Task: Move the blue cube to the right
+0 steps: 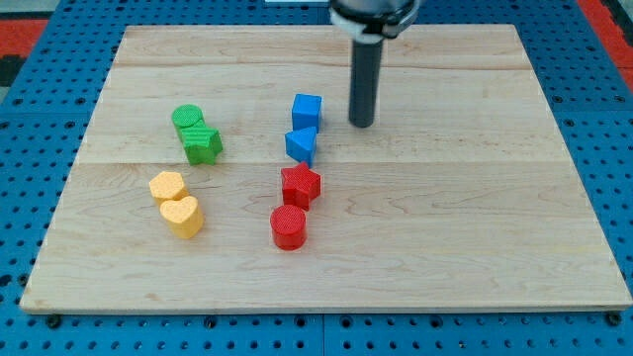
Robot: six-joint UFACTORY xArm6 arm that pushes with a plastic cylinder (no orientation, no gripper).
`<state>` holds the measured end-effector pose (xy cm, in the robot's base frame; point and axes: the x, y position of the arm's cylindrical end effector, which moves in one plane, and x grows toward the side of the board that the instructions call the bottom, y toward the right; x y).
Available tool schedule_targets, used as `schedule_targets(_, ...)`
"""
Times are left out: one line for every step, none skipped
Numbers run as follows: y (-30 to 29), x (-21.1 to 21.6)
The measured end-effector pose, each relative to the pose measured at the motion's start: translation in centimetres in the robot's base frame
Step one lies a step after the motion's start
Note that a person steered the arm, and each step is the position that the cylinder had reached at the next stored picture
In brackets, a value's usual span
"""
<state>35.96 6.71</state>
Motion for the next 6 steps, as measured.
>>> schedule_targets(-2.6, -4.1)
schedule_targets(-8.1, -2.8)
schedule_targets(-11.5, -2.8)
schedule_targets(-11.7, -0.7)
schedule_targets(-9.7, 1.4)
schedule_targets(-10.6, 0.7)
